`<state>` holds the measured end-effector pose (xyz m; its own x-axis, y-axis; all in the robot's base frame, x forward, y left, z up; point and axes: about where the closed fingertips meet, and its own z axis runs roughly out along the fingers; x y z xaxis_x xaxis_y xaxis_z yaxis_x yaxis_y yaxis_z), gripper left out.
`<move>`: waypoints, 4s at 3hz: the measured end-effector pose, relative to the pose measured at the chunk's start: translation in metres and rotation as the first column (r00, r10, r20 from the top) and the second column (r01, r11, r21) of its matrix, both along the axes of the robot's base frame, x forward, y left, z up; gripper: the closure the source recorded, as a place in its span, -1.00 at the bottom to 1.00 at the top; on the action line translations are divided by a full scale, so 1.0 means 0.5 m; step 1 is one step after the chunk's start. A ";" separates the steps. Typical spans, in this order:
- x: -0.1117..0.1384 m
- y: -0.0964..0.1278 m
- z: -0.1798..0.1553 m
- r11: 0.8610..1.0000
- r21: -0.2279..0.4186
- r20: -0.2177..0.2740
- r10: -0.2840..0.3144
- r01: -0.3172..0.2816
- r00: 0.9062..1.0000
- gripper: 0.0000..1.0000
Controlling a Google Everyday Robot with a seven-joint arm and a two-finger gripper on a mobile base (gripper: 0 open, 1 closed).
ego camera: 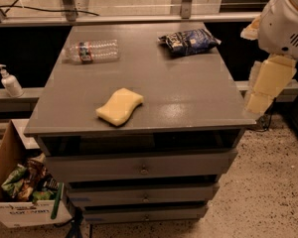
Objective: Place water bottle upright
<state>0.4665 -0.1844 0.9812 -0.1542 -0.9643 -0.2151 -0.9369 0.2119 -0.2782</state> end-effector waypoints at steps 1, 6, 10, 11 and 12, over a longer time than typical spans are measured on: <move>0.093 0.081 0.006 0.997 0.003 0.016 0.071 -0.071 0.997 -1.00; 0.362 0.208 -0.080 0.983 0.015 0.018 0.180 -0.180 0.984 -1.00; 0.517 0.384 -0.192 0.970 0.047 -0.003 0.239 -0.238 0.971 -1.00; 0.529 0.416 -0.195 0.970 0.037 0.020 0.241 -0.242 0.970 -1.00; 0.531 0.448 -0.186 0.970 0.043 0.035 0.239 -0.241 0.970 -1.00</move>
Offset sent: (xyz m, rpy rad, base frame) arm 0.0528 0.0467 0.0039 0.0046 -0.0173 0.0828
